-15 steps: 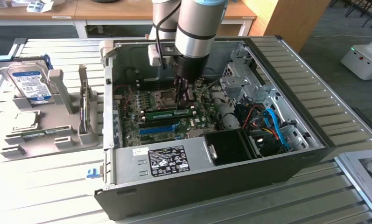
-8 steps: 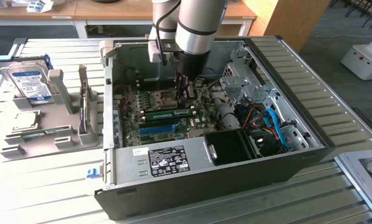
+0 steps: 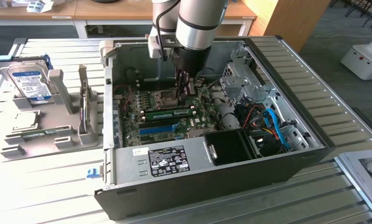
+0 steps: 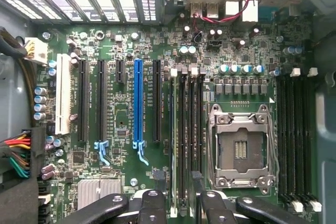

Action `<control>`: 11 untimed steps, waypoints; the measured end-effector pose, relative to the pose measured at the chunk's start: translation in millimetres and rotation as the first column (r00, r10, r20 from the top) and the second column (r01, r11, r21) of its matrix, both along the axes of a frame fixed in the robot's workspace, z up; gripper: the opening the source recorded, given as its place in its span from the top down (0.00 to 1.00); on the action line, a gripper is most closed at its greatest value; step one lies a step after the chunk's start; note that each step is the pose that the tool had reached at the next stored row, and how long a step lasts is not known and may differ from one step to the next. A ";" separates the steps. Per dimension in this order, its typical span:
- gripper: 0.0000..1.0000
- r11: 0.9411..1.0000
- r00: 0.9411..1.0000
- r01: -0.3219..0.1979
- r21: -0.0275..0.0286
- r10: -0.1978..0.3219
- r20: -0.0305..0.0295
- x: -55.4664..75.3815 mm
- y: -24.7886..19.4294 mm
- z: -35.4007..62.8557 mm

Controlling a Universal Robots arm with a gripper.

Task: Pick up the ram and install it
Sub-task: 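Insert the ram into the slot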

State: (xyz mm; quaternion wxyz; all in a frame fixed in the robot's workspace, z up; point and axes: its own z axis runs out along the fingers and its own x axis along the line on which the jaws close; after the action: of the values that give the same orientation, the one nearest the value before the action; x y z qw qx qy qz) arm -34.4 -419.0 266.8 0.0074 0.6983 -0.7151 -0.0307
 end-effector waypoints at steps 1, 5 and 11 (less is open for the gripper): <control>0.69 1.000 1.000 0.000 0.000 0.000 0.000 0.0 0.0 1.1; 0.69 1.000 1.000 0.000 0.000 0.000 0.000 0.0 0.0 5.6; 0.69 1.000 1.000 -0.001 0.000 0.001 0.000 0.0 0.0 12.2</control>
State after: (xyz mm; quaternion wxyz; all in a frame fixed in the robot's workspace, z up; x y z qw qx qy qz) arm -34.4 -419.0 279.0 0.0074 0.6985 -0.7149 -0.0307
